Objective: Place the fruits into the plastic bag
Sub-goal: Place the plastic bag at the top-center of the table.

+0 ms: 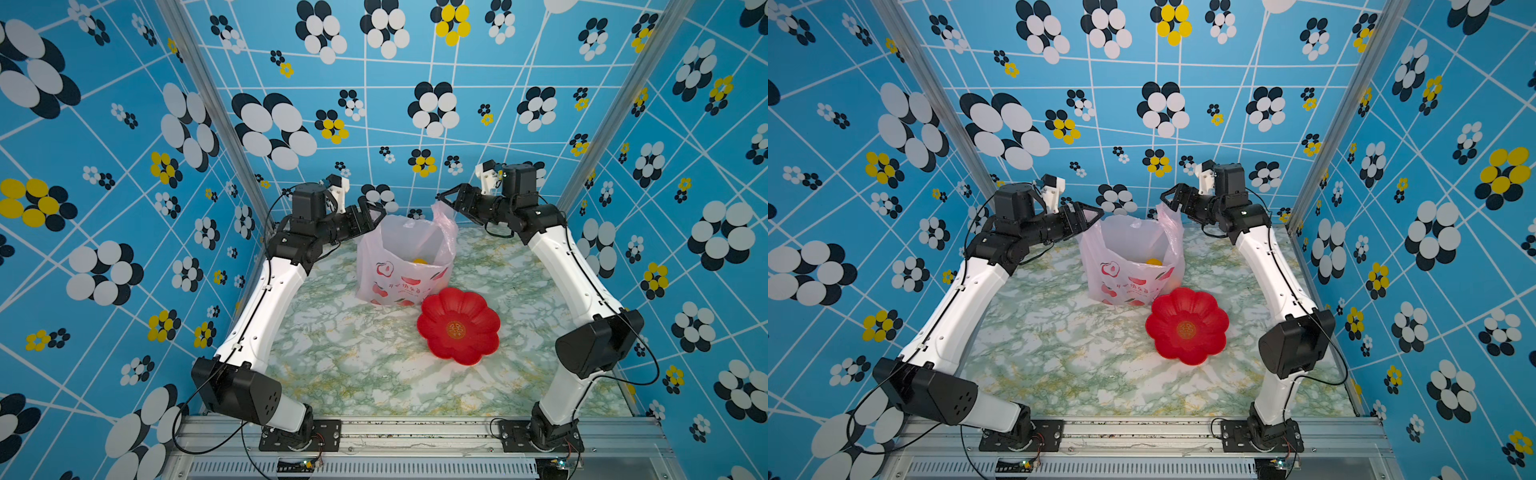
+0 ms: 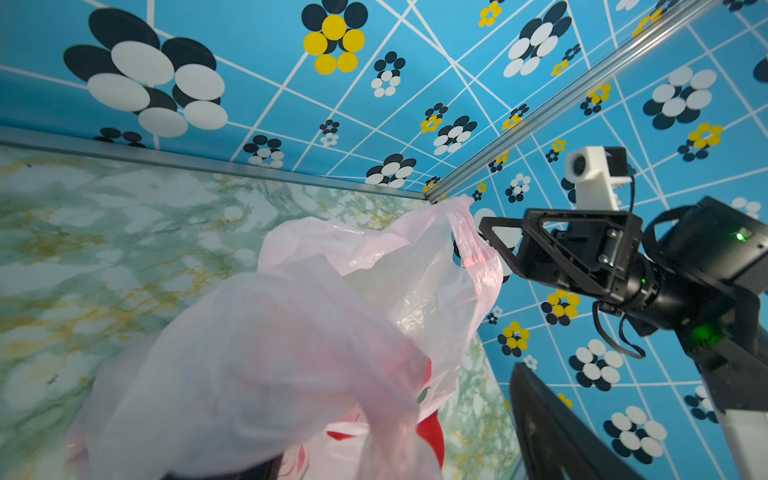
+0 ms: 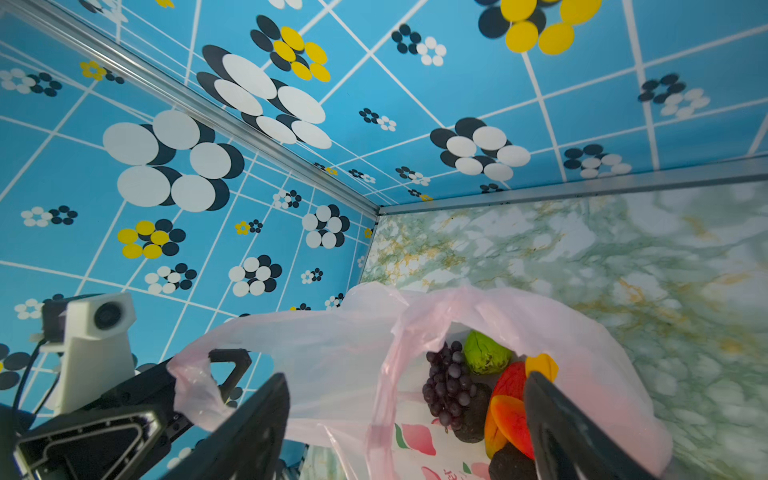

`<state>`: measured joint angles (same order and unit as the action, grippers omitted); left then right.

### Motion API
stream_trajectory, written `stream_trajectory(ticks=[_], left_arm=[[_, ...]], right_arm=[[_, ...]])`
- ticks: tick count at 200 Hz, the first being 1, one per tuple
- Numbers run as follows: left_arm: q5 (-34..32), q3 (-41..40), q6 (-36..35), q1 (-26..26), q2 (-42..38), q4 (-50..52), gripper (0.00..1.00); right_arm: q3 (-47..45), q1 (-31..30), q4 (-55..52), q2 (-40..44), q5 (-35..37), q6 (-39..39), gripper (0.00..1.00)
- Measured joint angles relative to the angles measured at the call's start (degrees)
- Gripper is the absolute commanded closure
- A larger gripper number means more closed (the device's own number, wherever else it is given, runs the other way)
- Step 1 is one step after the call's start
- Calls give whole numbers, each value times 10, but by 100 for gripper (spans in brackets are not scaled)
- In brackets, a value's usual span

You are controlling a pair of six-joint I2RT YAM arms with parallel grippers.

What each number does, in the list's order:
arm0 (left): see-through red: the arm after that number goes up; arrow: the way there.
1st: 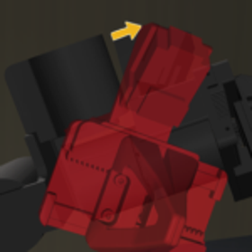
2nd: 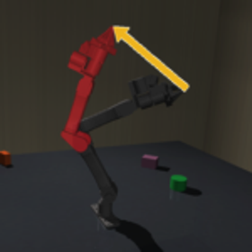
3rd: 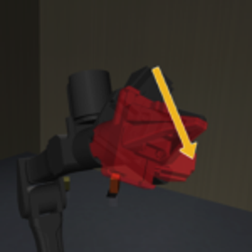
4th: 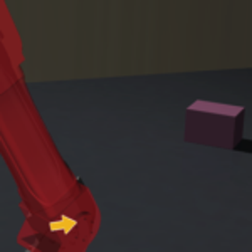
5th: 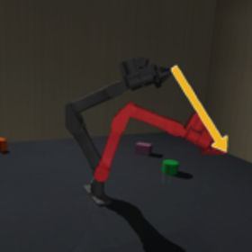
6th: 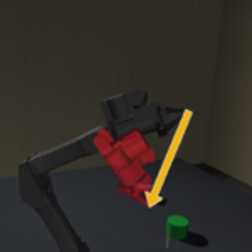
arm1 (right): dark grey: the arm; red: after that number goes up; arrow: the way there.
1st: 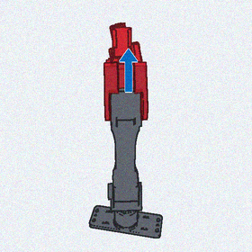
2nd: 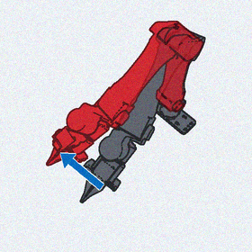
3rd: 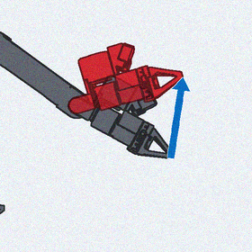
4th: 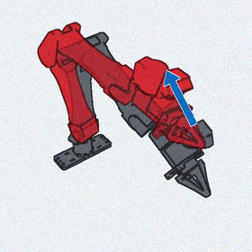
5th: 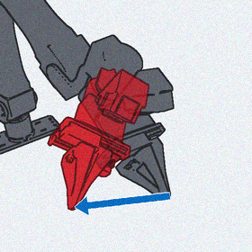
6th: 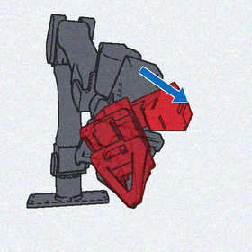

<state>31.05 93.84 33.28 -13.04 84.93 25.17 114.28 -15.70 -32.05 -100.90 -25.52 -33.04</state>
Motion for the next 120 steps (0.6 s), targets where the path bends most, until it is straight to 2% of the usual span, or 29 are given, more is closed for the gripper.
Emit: stream_trajectory(ticks=[32, 57, 96, 120], left_arm=[[-35, 0, -32, 0, -40, 83, 1], [-78, -15, -56, 0, -109, 140, 1], [-131, -49, -76, 0, -235, 188, 1], [-171, -89, -76, 0, -295, 206, 1]], right_arm=[[2, 6, -84, 64, 69, 38, 1], [-17, 6, -133, 112, 116, 62, 1], [-131, 8, -145, 223, 175, 88, 1], [-235, 9, -115, 306, 208, 97, 1]])
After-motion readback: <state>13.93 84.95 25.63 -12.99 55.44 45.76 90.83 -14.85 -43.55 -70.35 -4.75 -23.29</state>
